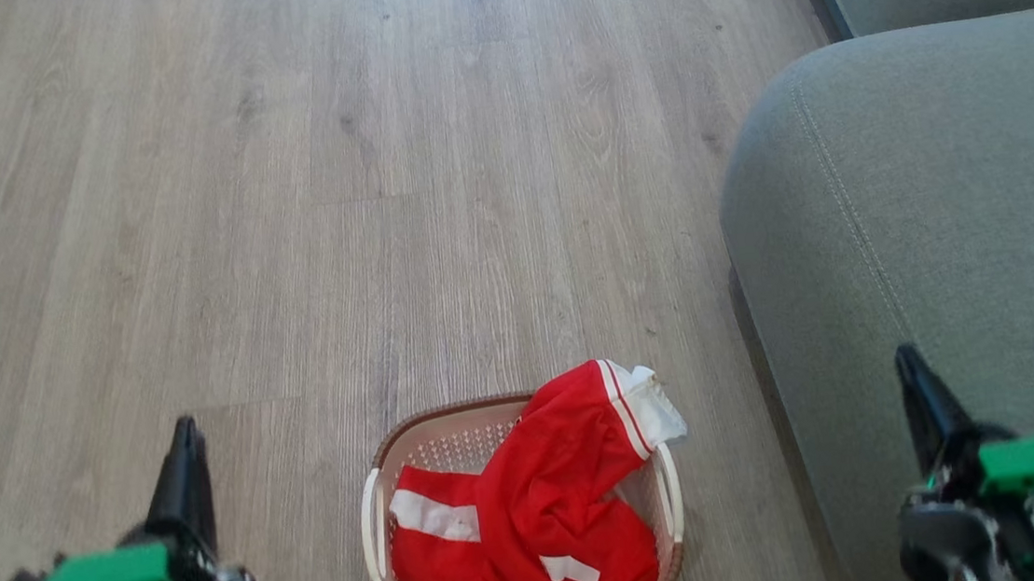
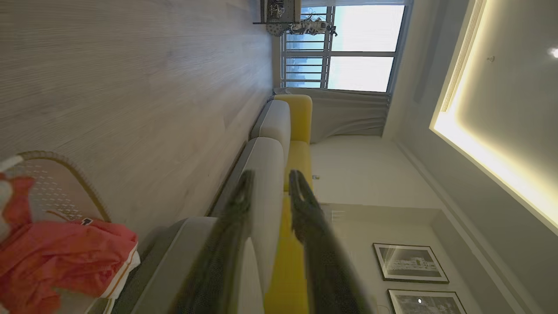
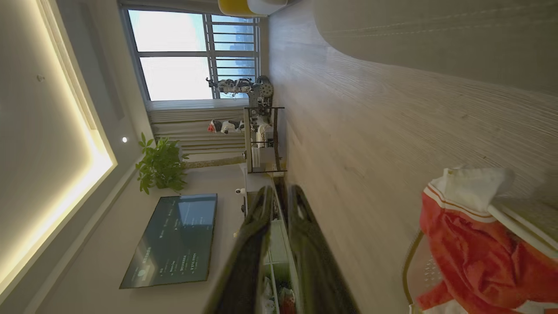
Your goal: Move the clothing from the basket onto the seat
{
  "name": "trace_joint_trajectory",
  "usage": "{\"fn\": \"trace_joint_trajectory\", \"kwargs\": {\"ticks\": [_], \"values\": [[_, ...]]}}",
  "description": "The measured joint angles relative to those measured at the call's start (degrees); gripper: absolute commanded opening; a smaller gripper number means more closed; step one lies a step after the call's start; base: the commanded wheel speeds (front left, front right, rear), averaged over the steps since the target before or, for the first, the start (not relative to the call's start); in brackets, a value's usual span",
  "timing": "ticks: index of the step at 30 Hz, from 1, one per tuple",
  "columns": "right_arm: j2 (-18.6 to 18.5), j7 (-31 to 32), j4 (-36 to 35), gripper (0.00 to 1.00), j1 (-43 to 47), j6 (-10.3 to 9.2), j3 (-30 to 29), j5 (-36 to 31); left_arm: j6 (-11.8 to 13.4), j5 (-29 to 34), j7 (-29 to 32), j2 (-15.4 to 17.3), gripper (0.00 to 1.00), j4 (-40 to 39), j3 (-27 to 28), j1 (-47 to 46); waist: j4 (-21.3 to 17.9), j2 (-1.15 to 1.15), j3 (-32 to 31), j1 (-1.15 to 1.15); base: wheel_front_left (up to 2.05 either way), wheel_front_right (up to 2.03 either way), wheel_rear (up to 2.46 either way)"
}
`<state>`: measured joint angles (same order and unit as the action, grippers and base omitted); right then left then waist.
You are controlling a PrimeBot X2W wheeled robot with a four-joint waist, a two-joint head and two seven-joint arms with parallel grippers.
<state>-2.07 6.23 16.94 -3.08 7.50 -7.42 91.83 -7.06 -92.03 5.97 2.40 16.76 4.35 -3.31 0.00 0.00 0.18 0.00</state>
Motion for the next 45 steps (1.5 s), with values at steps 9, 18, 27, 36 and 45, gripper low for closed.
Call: {"fn": "trace_joint_trajectory", "kwargs": {"ticks": [9,18,27,36,45], "values": [[0.1,-0.6,4.2,1.00,3.7,0.00,0.9,-0.1,0.0,0.0,-0.7,-0.8,1.00,3.9,-0.5,4.4,0.0,0.00,-0.1,0.00,0.00,0.00,0.00],[0.1,-2.3,3.2,1.00,3.7,0.00,2.0,-2.1,0.1,2.6,-2.1,-0.8,1.00,2.2,-1.7,4.4,0.1,0.00,-0.3,0.00,0.00,0.00,0.00],[0.1,-3.8,1.3,1.00,3.7,0.00,2.0,-7.5,1.5,8.4,-3.7,-0.8,1.00,-0.7,-2.4,4.4,0.2,0.00,-0.5,0.00,0.00,0.00,0.00],[0.1,-5.3,-1.0,1.00,3.8,0.00,2.4,-13.4,3.1,16.2,-5.1,-0.8,1.00,-3.6,-3.8,4.5,0.3,0.00,-0.6,0.00,0.00,0.00,0.00],[0.1,-6.5,-2.7,1.00,3.8,0.00,3.0,-20.6,5.1,23.9,-6.4,-0.7,1.00,-5.4,-5.3,4.5,0.4,0.00,-0.8,0.00,0.00,0.00,0.00]]}}
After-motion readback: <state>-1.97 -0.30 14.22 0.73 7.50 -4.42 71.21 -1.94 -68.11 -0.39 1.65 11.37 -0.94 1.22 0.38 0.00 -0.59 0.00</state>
